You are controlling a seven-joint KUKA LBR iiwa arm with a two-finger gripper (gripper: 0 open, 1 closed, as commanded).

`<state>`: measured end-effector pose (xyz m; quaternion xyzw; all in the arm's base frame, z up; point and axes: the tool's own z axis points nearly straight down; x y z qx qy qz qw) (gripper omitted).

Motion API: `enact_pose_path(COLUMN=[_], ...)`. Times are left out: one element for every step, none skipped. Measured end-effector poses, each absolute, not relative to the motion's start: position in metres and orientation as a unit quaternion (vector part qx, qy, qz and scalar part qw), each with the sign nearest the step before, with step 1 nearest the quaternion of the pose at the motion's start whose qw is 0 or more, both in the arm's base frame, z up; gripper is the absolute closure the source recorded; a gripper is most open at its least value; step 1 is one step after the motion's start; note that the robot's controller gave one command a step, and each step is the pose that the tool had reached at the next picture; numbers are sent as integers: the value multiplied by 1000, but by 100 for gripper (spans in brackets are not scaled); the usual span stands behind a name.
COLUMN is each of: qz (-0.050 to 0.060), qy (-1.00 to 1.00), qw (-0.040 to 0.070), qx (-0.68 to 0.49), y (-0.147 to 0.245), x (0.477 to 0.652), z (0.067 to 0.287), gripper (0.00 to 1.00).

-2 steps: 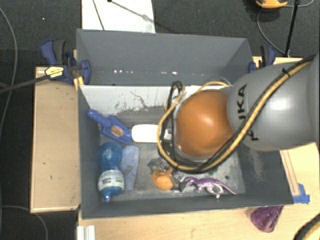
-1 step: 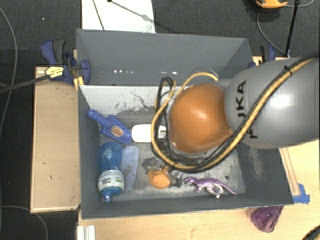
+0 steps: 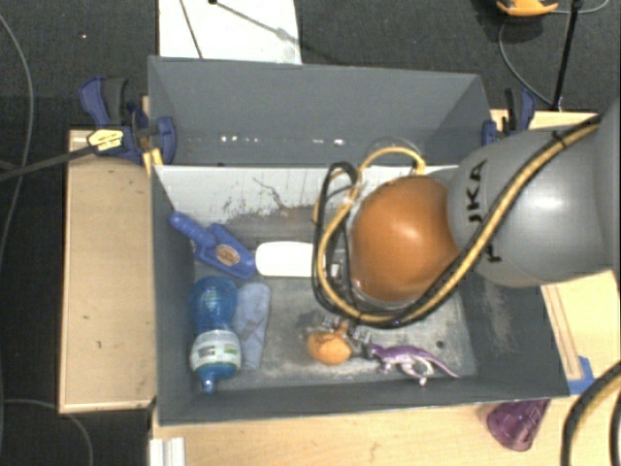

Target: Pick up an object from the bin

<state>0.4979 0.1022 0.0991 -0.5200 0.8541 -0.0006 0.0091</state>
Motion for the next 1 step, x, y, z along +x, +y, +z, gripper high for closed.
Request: enact_pose_path(qz=[1], qy=[839], qw=[5], qx=[-544], y=[153], x=[528], z=[278], gripper=[100])
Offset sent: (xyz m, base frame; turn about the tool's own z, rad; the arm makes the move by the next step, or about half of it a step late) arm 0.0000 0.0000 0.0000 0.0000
